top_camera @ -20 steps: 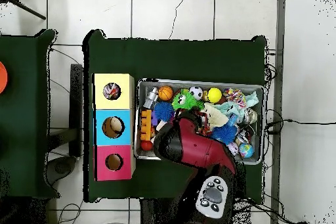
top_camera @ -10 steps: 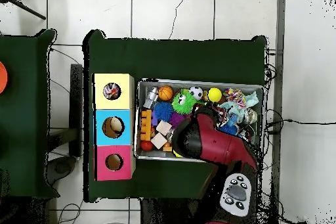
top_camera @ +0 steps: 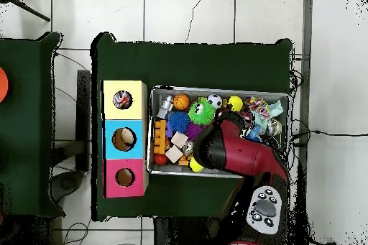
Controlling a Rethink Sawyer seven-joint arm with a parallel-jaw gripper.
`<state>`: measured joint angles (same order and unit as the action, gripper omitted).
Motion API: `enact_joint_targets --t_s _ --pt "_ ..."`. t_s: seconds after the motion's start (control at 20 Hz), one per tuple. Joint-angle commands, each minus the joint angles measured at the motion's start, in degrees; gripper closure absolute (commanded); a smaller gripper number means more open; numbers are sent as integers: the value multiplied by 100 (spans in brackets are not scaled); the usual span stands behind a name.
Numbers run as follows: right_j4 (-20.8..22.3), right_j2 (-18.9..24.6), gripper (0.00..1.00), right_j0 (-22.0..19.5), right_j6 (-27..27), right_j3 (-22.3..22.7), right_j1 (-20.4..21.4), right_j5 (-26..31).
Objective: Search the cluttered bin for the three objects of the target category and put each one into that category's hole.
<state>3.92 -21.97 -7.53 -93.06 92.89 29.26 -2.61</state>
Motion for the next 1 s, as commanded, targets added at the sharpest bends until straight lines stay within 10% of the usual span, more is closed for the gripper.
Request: enact_joint_targets --t_s 0.05,1.0 --pt "418 728 0 -233 -357 -421 -193 71" --pt "852 1335 0 -859 -380 -980 -1052 -237"
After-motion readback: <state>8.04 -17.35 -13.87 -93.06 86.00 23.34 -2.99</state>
